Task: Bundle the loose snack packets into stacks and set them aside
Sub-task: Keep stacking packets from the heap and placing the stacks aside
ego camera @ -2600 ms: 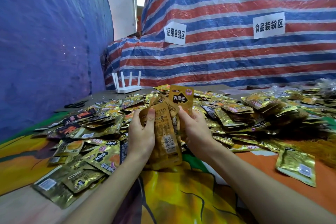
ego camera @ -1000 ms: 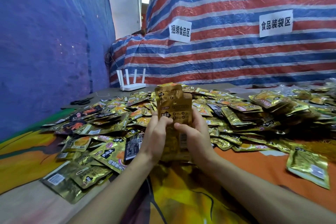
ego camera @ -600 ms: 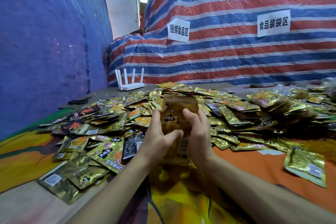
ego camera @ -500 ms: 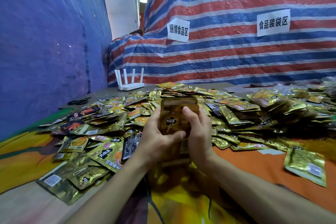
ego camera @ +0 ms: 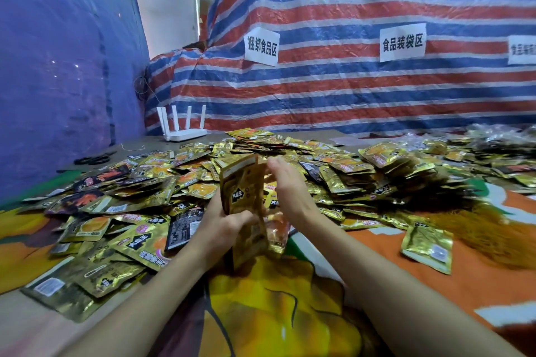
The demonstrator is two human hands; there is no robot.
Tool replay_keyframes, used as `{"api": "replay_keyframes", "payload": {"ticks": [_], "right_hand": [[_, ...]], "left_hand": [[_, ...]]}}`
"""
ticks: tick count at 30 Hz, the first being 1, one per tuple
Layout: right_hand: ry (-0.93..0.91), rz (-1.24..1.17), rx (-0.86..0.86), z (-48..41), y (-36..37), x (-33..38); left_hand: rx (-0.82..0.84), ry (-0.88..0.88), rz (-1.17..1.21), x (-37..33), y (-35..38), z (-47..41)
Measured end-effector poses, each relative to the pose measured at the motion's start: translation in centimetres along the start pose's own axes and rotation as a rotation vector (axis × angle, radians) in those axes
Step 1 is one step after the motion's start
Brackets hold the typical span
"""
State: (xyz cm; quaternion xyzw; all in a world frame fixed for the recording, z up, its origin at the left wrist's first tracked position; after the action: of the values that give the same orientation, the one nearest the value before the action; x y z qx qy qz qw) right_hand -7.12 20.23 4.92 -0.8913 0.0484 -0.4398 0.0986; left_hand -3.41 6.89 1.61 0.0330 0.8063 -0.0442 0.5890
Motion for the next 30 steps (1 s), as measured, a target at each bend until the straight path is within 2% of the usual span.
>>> {"api": "replay_keyframes", "payload": {"ticks": [4,7,10,12,14,18,22,30], "right_hand": [[0.071,0.169,0.018,0.3,-2.8,0.6],[0.126,0.537,0.128,0.8,-6.6,0.6],[0.382,0.910,0.323,1.6,-12.3,0.1],[0.585,1.076,0.422,2.5,-16.6,0.1],[0.687,1.209,0.376,3.2,-20.6,0.3],[0.535,1.560,0.157,4.3,-25.5,0.1],[0.621,1.569,0.195,6.4,-27.1,-2.0],[0.617,1.517,0.017,6.3,-28.2,-0.4]], "left_hand": [[-0.014,-0.072,0.053,0.4,-0.1,0.0],[-0.034,-0.072,0.050,0.4,-0.2,-0.1],[-0.039,-0.065,0.074,0.2,-0.1,0.1],[-0.041,-0.068,0.086,0.2,-0.2,0.1],[-0.031,-0.061,0.084,0.3,-0.2,0.1],[-0.013,-0.027,0.064,0.0,0.0,0.1],[-0.010,-0.007,0.054,-0.2,0.0,0.1],[0.004,0.003,0.046,-0.2,-0.1,0.1]]}}
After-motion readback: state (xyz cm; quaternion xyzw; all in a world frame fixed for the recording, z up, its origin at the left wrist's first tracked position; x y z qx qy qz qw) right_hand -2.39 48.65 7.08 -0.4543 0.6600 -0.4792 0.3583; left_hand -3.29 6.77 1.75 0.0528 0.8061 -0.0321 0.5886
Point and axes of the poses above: each hand's wrist, its own z-axis away from the middle knuckle, its own y-axis out of the palm, x = y × z, the point moved 3 cm from there along -z, towards the middle knuckle, and after that the axes turned 5 degrees about -y, right-handed, at the moved point
